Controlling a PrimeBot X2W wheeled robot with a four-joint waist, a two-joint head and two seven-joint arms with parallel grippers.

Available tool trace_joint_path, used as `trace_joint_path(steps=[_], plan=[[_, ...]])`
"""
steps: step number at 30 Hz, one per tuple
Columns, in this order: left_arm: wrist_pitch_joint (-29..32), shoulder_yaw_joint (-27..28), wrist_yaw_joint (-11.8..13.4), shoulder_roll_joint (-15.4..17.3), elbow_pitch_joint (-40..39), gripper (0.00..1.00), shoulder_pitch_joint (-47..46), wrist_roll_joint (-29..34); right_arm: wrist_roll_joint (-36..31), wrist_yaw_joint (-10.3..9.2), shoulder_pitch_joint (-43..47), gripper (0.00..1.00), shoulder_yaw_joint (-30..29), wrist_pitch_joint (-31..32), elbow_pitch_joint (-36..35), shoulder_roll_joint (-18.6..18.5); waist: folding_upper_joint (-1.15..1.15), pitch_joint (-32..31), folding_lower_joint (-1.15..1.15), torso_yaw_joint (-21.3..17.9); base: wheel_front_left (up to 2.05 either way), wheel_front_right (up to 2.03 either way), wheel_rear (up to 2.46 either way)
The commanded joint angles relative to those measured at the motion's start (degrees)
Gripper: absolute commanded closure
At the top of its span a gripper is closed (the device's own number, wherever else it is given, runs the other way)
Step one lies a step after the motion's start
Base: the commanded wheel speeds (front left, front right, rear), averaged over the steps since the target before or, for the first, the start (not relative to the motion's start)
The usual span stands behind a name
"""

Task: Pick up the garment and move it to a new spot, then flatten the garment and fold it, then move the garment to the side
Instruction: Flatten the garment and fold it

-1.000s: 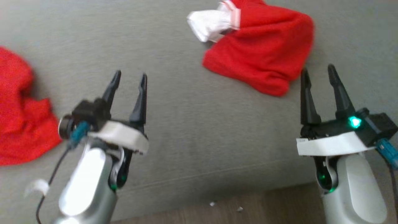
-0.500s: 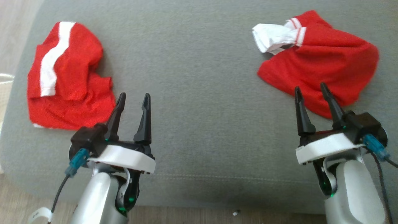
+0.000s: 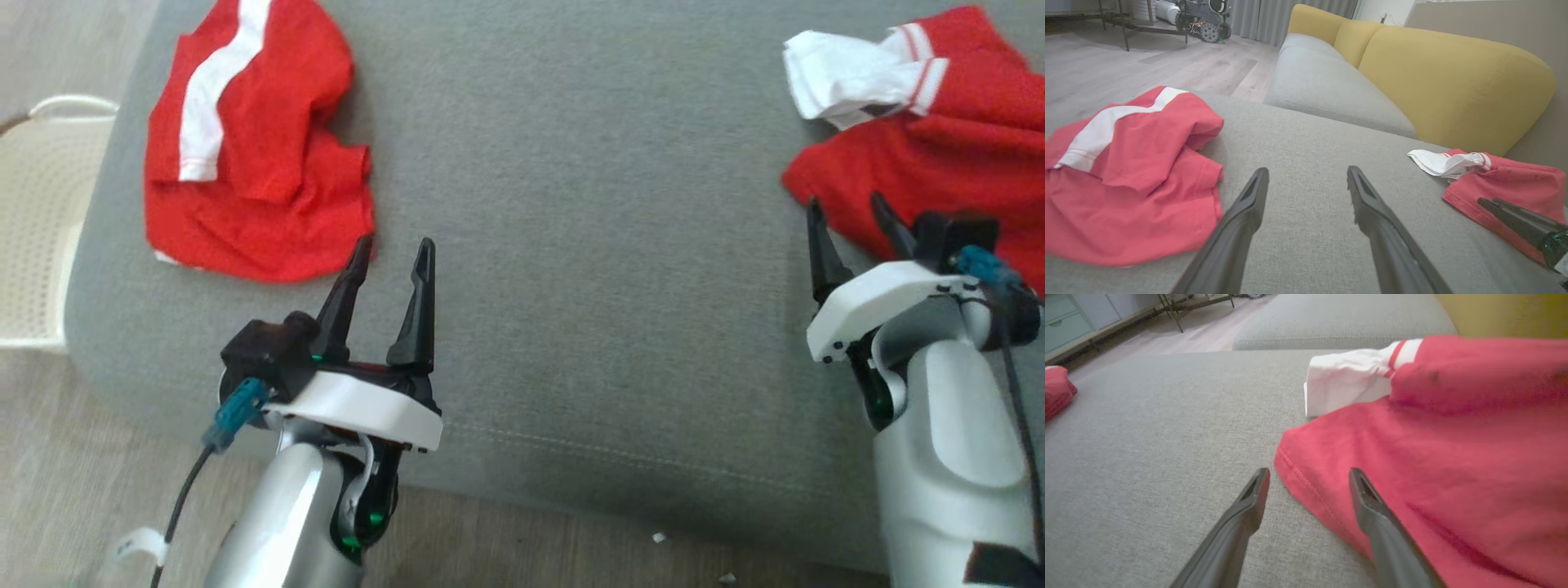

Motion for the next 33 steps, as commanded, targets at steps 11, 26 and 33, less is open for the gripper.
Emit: trace_joint_path(steps=[11,26,33], plan=[[-0.7,0.0,1.0,0.4,-2.0,0.0,-3.4,-1.3,-5.8,0.41,-6.9,0.0,-2.6,-1.5,7.6,-1.1,0.0,2.9,0.0,3.1,0.0,0.0,0.0],[-0.7,-1.4,1.5,0.4,-0.9,0.0,-2.5,-2.4,4.9,0.41,-15.3,1.0,19.9,-12.2,10.0,0.9,0.0,-2.1,0.0,1.9,0.0,0.0,0.0],[-0.7,1.5,2.2,0.4,-1.0,0.0,-0.3,-4.3,24.5,0.41,-28.5,1.0,35.1,-13.7,-2.7,0.9,0.0,-5.4,0.0,0.0,0.0,0.0,0.0]])
